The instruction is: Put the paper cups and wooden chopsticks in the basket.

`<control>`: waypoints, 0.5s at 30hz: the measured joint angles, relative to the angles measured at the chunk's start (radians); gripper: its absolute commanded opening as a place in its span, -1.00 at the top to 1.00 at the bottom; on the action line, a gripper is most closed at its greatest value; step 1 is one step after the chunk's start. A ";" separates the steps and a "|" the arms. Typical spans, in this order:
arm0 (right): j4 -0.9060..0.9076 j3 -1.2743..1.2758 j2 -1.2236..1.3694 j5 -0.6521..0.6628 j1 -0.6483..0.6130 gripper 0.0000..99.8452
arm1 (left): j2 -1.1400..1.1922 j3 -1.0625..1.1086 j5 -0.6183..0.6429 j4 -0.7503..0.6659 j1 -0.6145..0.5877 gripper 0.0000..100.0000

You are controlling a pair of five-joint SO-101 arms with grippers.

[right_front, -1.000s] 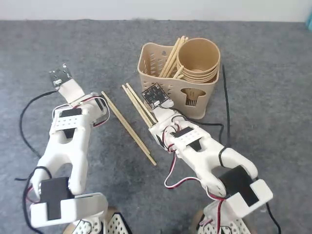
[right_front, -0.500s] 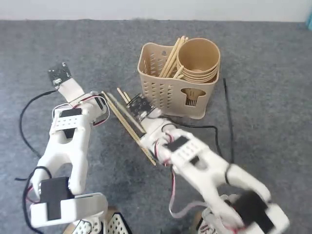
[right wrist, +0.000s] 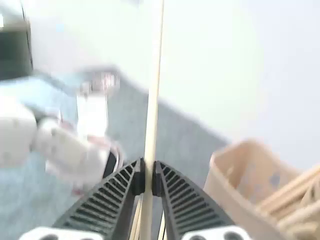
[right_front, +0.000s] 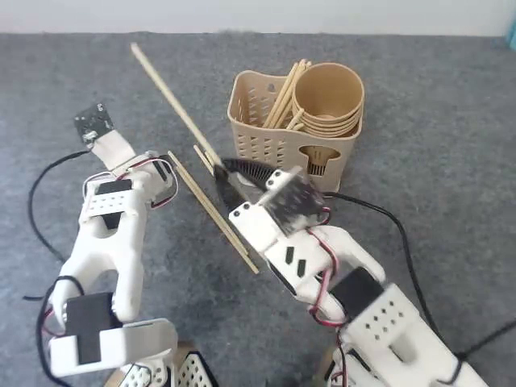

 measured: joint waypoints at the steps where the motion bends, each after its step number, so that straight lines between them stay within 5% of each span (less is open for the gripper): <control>1: -0.034 0.000 -0.014 0.000 0.008 0.98 | 0.000 0.000 0.000 0.000 0.002 0.62; 15: -0.637 0.000 0.106 -0.167 0.190 0.98 | 0.000 0.000 0.000 0.000 0.000 0.62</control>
